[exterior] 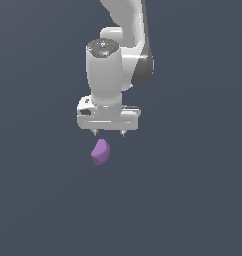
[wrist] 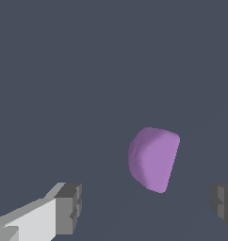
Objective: Pick up the object and move it to a goal position.
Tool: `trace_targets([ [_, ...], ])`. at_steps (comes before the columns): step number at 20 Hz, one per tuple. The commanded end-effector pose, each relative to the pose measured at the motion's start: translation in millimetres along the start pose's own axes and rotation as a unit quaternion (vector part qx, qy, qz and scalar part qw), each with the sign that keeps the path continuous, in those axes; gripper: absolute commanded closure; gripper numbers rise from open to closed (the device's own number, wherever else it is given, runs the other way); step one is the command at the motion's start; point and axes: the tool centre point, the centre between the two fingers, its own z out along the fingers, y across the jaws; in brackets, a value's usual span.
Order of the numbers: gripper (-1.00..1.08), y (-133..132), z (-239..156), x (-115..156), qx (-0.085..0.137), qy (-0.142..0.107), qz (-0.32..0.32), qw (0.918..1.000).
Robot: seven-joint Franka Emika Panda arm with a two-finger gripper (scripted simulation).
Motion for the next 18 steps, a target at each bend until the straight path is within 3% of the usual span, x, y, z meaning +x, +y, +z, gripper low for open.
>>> trace_targets([
  [1, -0.92, 3, 6, 0, 0.001, -0.003, 0.011, 0.9999],
  [18, -0.92, 43, 89, -10, 0.003, -0.038, 0.156, 0.9870],
])
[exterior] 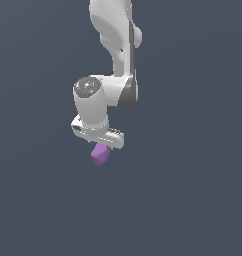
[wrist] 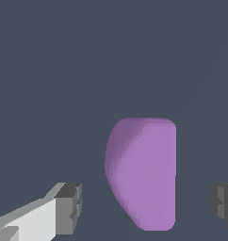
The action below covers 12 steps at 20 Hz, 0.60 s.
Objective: Pick up the object and move it to a goal position.
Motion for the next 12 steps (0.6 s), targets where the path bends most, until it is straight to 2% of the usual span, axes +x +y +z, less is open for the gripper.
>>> trace_targets([
  [1, -0.92, 2, 4, 0, 0.000, -0.001, 0.008, 1.0000],
  [6, -0.92, 1, 7, 0, 0.000, -0.001, 0.006, 1.0000],
  [12, -0.92, 2, 35, -1, 0.000, -0.001, 0.008, 1.0000],
])
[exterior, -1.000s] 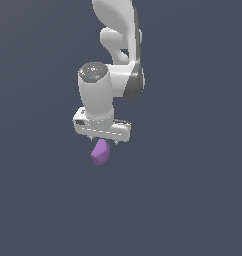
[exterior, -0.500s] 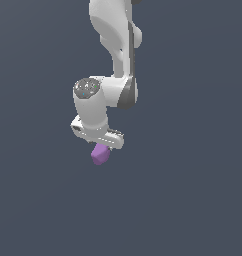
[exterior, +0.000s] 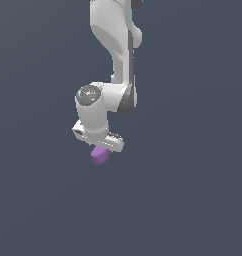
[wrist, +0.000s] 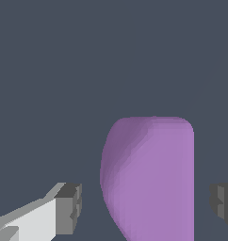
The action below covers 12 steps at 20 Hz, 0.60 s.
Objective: Pick up the object and move it to a goal position.
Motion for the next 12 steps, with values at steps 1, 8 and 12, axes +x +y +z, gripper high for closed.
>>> trace_targets([
  [1, -0.92, 0, 14, -1, 0.000, -0.001, 0.001, 1.0000],
  [8, -0.92, 0, 28, 0, 0.000, -0.001, 0.002, 1.0000],
  [12, 1.08, 0, 28, 0, 0.000, -0.001, 0.002, 1.0000],
])
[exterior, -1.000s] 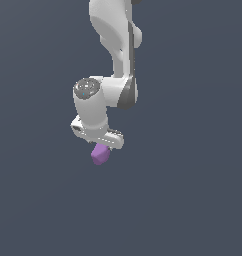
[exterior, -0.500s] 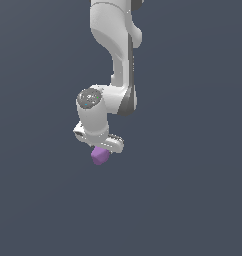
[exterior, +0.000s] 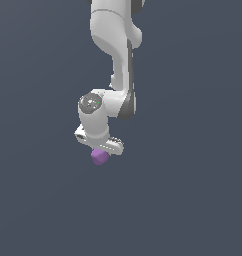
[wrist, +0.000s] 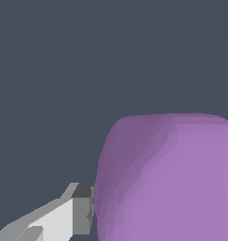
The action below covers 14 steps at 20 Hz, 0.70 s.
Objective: Pick up the object and move it to a goal position.
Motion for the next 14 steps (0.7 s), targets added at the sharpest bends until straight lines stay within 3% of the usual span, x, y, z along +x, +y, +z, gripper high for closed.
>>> trace_targets([
  [1, 1.08, 0, 1, 0, 0.000, 0.000, 0.000, 1.0000],
  [14, 1.08, 7, -15, 6, 0.000, 0.000, 0.000, 1.0000],
])
